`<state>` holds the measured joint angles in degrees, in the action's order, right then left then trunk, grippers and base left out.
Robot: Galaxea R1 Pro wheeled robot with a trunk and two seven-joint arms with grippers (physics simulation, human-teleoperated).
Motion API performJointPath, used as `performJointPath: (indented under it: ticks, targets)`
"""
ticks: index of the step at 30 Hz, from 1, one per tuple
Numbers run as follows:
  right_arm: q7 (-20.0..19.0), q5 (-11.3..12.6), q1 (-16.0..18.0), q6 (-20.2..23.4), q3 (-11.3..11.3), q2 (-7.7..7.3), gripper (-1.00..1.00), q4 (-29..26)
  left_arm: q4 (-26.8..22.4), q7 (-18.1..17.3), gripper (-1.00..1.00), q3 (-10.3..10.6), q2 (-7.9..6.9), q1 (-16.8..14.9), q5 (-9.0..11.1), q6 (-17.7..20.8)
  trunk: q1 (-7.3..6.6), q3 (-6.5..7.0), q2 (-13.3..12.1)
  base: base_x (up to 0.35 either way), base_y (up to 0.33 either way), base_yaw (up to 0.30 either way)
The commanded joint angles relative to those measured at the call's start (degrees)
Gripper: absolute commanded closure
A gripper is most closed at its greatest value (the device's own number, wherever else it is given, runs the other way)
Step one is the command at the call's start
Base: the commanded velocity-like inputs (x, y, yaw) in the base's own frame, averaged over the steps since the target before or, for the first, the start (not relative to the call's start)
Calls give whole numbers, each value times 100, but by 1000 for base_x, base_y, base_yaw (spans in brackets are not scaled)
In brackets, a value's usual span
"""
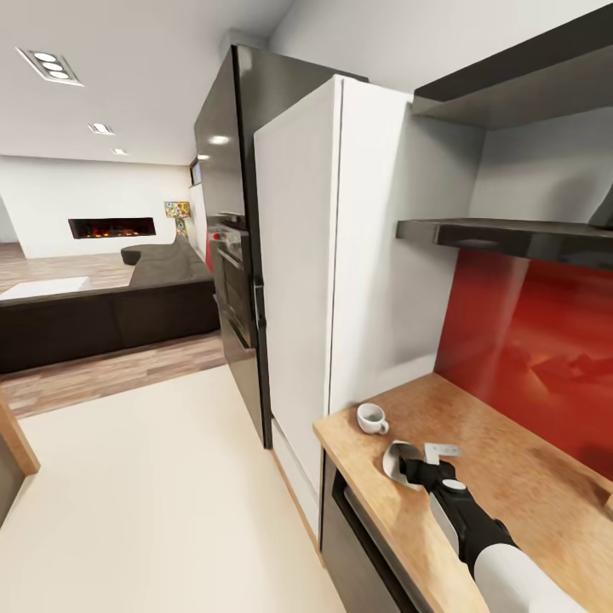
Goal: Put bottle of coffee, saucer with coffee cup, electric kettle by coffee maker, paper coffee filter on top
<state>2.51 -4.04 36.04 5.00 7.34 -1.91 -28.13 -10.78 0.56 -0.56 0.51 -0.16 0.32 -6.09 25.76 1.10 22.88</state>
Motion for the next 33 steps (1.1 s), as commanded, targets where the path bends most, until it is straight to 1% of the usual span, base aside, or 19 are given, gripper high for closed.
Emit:
performJointPath:
  ticks: [1,13,14,33]
  targets:
    - [4,-41,0,32,13,1,-100,-6,6,6,-100,-5,1,-2,3,-21,3,-2,4,66,0,0]
    - [4,-44,0,27,13,-2,-100,17,6,6,-100,3,1,0,8,-24,3,-2,4,8,0,0]
    - [4,-44,0,27,13,-2,100,19,6,6,-100,3,1,-1,8,-24,3,-2,4,0,0,0]
    - [-31,-43,0,27,13,-2,100,18,5,6,-100,3,1,-2,12,-32,3,-2,4,0,0,0]
